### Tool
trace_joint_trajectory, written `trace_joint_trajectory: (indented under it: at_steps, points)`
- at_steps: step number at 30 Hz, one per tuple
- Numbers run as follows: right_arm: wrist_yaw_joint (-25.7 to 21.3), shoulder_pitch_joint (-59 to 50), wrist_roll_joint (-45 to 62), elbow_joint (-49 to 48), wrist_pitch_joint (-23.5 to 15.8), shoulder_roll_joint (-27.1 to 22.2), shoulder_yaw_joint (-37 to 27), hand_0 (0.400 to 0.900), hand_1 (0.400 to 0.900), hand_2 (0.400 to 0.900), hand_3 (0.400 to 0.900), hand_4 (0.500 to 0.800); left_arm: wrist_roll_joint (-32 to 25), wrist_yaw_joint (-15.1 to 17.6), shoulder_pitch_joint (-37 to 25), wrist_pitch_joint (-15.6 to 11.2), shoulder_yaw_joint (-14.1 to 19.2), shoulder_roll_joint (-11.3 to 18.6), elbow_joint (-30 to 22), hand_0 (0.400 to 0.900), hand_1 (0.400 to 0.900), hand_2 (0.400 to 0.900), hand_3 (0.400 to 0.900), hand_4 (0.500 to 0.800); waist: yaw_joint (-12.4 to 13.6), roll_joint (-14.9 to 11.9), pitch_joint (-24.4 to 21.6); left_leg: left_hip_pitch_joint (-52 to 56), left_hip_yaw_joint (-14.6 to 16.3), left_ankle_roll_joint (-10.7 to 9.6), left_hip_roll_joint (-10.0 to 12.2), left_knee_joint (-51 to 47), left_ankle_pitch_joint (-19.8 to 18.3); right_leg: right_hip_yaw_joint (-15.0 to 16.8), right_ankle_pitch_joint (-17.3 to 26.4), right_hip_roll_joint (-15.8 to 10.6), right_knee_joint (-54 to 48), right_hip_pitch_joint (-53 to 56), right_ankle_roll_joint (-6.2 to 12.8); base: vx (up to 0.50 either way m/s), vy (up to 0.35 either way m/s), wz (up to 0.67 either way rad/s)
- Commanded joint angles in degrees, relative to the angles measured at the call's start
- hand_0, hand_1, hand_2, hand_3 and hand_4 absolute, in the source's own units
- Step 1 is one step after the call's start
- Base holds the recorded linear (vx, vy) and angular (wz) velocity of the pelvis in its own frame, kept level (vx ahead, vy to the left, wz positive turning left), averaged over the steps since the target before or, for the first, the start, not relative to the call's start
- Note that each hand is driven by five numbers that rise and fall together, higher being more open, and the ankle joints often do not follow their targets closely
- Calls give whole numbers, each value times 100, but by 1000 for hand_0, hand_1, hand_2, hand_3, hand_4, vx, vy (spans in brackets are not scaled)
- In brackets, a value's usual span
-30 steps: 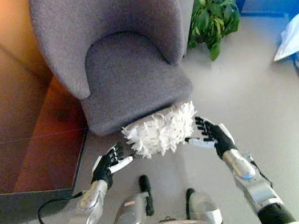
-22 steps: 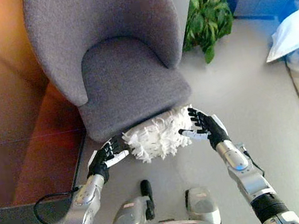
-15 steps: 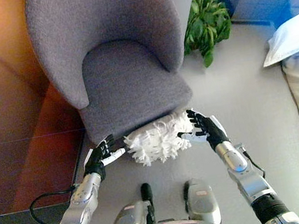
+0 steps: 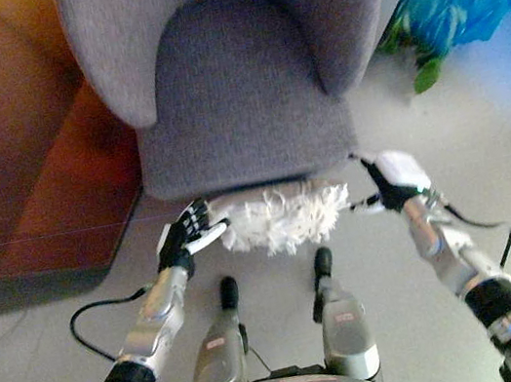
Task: Pick up the pillow and put it on the sofa.
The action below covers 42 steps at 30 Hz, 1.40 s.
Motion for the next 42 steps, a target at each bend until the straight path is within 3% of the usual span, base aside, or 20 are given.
trace_joint_trajectory:
  at_steps: [1,7,16,24,25,27,31,36,42]
  points:
    - [-677,-836,-421,-242,-64,14,334,900,900,900,900,800,-136,388,-468,-647,343,138,-501,900,900,900,900,800,171,-167,111,-32,99,-32,177,287,-428,494,-331,-472,973,-602,674,-96,-67,-1]
    - [-1177,-1200,-426,17,26,158,366,900,900,900,900,800,131,1133,-670,-858,691,20,-497,900,900,900,900,800,244,-133,412,-1090,19,-52,-64,1051,-670,671,-466,-587,1627,-1527,695,-120,-23,8]
    - [-1521,-1609,-181,186,4,396,308,900,900,900,900,800,341,1545,-1126,-987,825,-21,-526,900,900,900,900,800,199,-6,707,-2623,-135,42,-354,2177,-992,948,-610,-790,2498,-2812,679,-92,21,4]
    - [-1681,-2045,-102,364,71,376,378,900,900,900,900,800,299,1696,-1350,-1069,857,28,-809,900,900,900,900,800,202,89,777,-3695,-234,109,-495,2899,-1181,1145,-815,-866,3172,-3824,648,-47,21,2]
    - [-1718,-2234,-82,432,99,330,400,900,900,900,900,800,281,1726,-1397,-1078,846,45,-885,900,900,900,900,800,223,124,776,-3849,-282,86,-494,3068,-1390,1203,-1021,-869,3400,-3999,708,48,11,9]
    - [-1746,-2517,-51,582,137,261,482,900,900,900,900,800,229,1750,-1442,-1104,854,69,-964,900,900,900,900,800,245,155,753,-4110,-309,92,-526,3243,-1429,1238,-1062,-878,3552,-4272,696,25,20,5]
    - [-1623,-2967,81,725,199,142,640,900,900,900,900,800,124,1746,-1466,-1074,920,165,-1126,900,900,900,900,800,292,175,735,-4477,-337,94,-544,3413,-1452,1251,-1112,-888,3735,-4629,675,-9,7,4]
    - [-1132,-3583,725,717,170,91,698,900,900,900,900,800,-5,1692,-1332,-969,1062,249,-1418,900,900,900,900,800,397,101,708,-4947,-437,88,-591,3574,-1447,1246,-1190,-892,3975,-5112,656,11,-16,8]
    - [-1105,-4106,822,878,242,76,872,900,900,900,900,800,-85,1674,-1257,-943,1025,314,-1531,900,900,900,900,800,477,5,662,-5184,-513,78,-618,3614,-1437,1211,-1229,-889,4064,-5398,655,33,-12,1]
